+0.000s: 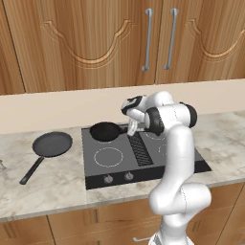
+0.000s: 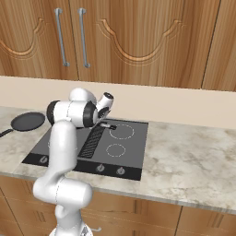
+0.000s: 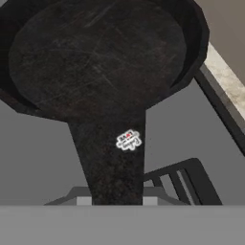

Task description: Place both pans onto different burners. Then place the squash and the fish on different pans.

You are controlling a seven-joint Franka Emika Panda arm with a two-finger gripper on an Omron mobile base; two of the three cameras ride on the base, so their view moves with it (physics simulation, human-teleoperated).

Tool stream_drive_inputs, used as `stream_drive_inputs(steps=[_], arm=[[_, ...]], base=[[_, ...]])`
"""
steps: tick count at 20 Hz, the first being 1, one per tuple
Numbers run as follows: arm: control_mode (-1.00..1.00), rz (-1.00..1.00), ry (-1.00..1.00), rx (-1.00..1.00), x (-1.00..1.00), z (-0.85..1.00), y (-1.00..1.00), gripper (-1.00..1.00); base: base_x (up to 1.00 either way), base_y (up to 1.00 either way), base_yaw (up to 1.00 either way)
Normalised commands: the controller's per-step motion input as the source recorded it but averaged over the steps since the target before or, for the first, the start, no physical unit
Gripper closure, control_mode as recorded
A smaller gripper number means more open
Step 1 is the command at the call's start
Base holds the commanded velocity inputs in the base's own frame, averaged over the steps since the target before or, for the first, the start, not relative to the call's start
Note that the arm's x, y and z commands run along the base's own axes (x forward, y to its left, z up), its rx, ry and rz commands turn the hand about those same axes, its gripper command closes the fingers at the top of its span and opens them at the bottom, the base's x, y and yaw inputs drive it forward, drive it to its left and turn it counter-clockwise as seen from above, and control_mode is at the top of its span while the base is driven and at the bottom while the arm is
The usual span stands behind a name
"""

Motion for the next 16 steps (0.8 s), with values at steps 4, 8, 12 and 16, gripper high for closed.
stream_drive_inputs(steps=[4, 8, 12, 16], arm=[[-1.00, 0.14, 0.00, -0.07, -0.13, -0.33, 0.01, 1.00], [-1.00, 0.07, 0.00, -0.03, -0.05, -0.31, 0.14, 1.00], [-1.00, 0.00, 0.00, 0.00, 0.00, -0.33, 0.39, -1.00], [-1.00, 0.00, 0.00, -0.02, -0.10, -0.14, 0.42, -1.00]], base=[[0.00, 0.00, 0.00], [0.00, 0.00, 0.00], [0.00, 0.00, 0.00], [0.00, 0.00, 0.00]])
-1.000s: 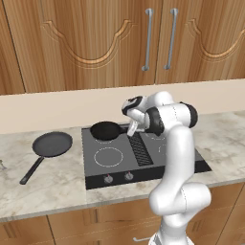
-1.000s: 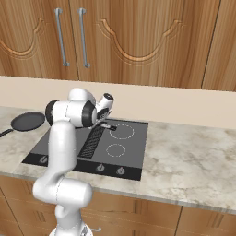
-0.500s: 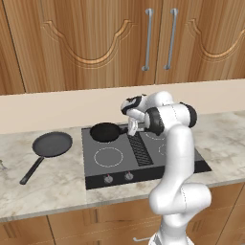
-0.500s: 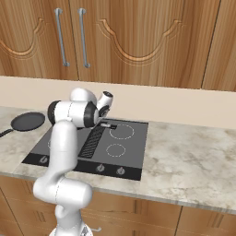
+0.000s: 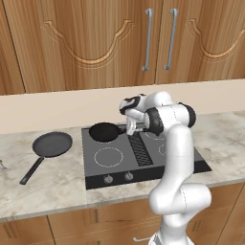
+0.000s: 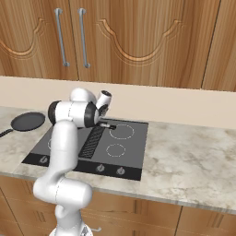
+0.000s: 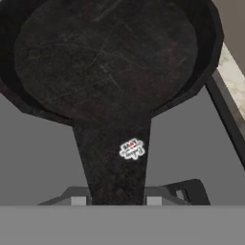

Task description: Place both pans onto different burners. Then place the squash and the fish on different pans.

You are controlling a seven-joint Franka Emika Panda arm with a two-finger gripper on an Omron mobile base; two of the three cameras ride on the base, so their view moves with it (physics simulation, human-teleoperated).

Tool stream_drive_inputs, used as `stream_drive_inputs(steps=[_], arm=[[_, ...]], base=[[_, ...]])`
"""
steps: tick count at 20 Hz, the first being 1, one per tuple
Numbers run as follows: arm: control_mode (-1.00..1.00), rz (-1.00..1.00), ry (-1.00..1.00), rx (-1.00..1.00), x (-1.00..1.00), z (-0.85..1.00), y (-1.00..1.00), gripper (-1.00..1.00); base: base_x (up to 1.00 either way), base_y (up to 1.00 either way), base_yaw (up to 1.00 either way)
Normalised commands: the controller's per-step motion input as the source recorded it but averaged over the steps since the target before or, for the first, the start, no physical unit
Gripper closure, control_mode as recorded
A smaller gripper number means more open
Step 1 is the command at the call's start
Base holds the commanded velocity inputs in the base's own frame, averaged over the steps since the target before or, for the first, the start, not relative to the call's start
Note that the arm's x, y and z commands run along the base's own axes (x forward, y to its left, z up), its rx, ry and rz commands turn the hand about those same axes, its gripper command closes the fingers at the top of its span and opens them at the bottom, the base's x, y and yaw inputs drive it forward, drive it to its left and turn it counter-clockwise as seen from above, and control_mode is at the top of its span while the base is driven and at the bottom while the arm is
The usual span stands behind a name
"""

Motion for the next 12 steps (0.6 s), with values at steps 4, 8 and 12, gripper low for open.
stream_drive_inputs(steps=[4, 8, 12], arm=[[-1.00, 0.00, -0.09, -0.06, -0.33, 0.02, 0.23, -1.00], [-1.00, 0.00, -0.14, -0.09, -0.43, 0.13, 0.09, -1.00], [-1.00, 0.00, -0.15, -0.08, -0.46, 0.23, 0.00, -1.00]], base=[[0.00, 0.00, 0.00], [0.00, 0.00, 0.00], [0.00, 0.00, 0.00]])
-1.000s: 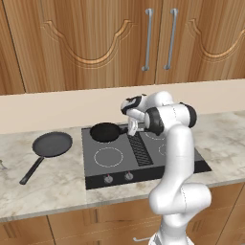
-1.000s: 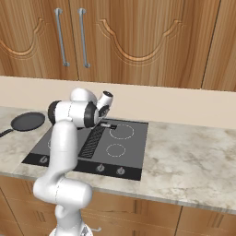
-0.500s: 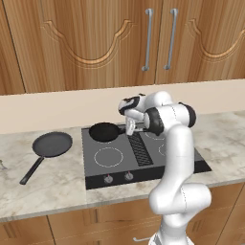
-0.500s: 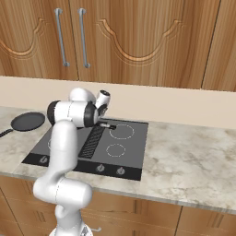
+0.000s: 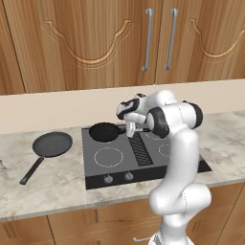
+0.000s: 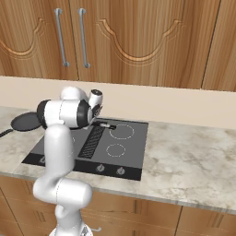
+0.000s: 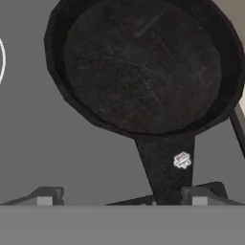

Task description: Place both pans onto different burners. Then place the squash and the fish on different pans.

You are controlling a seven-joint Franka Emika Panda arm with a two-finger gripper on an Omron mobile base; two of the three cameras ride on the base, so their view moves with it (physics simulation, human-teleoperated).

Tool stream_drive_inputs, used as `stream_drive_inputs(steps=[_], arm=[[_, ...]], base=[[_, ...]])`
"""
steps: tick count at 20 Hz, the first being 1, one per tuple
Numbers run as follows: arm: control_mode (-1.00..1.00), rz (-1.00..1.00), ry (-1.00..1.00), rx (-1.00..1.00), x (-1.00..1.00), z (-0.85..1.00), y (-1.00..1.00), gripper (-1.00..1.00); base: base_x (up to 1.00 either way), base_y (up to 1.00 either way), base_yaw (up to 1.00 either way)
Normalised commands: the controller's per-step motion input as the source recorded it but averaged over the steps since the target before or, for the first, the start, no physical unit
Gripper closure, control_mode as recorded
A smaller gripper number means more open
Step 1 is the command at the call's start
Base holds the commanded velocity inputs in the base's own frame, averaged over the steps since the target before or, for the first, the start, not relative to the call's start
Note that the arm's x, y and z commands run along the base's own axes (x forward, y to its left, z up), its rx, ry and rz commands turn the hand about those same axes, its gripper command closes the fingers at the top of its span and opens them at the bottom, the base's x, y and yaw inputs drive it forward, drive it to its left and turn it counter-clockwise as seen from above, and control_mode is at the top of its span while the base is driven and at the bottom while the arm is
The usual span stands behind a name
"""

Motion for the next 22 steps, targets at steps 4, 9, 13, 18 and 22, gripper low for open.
stream_drive_inputs(steps=[4, 9, 13, 18, 22], arm=[[-1.00, -0.03, -0.17, -0.04, -0.44, 0.23, 0.00, -1.00], [-1.00, -0.14, -0.16, 0.00, -0.03, 0.25, 0.00, -1.00], [-1.00, -0.28, -0.08, 0.08, -0.01, 0.20, 0.00, -1.00], [-1.00, -0.35, -0.07, 0.15, -0.06, 0.26, 0.00, -1.00], [-1.00, -0.34, -0.02, 0.17, -0.05, 0.27, 0.00, -1.00]], base=[[0.00, 0.00, 0.00], [0.00, 0.00, 0.00], [0.00, 0.00, 0.00], [0.00, 0.00, 0.00], [0.00, 0.00, 0.00]])
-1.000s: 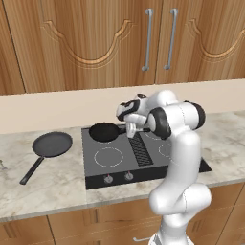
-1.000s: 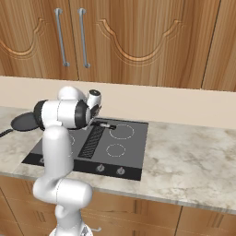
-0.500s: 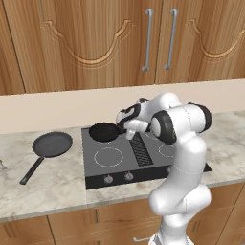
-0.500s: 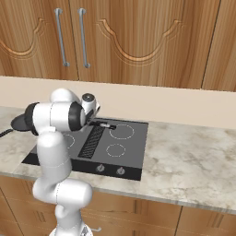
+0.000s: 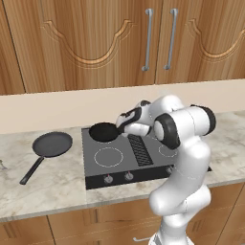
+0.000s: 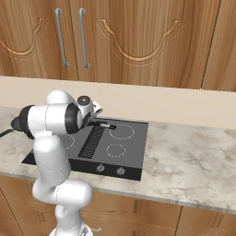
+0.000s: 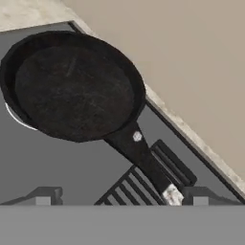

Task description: Place both pans onto different burners. Then place the squash and the fish on different pans.

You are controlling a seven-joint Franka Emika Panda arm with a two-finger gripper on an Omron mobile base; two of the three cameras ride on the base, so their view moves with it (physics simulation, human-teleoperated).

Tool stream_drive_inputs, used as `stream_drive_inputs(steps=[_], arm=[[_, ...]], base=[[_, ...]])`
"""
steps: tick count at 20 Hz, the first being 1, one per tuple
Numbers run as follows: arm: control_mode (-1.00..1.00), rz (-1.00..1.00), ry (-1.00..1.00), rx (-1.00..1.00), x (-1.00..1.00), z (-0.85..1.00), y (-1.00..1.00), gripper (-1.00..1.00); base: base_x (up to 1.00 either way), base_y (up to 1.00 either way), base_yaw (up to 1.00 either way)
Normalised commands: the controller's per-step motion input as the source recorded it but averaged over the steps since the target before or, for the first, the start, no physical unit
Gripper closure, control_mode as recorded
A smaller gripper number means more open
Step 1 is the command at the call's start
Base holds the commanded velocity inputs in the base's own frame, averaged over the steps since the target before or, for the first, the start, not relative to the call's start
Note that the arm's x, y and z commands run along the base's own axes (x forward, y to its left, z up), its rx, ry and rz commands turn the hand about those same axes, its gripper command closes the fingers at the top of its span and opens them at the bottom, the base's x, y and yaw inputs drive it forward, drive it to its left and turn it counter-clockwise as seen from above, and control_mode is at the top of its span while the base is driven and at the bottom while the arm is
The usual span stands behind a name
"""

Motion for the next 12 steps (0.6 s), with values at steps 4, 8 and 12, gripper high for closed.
stream_drive_inputs(steps=[4, 8, 12], arm=[[-1.00, -0.27, -0.02, 0.14, -0.32, 0.23, -0.03, -1.00], [-1.00, -0.23, -0.03, 0.17, -0.47, 0.24, -0.01, -1.00], [-1.00, -0.23, -0.02, 0.22, -0.44, 0.27, -0.01, -1.00]], base=[[0.00, 0.00, 0.00], [0.00, 0.00, 0.00], [0.00, 0.00, 0.00]])
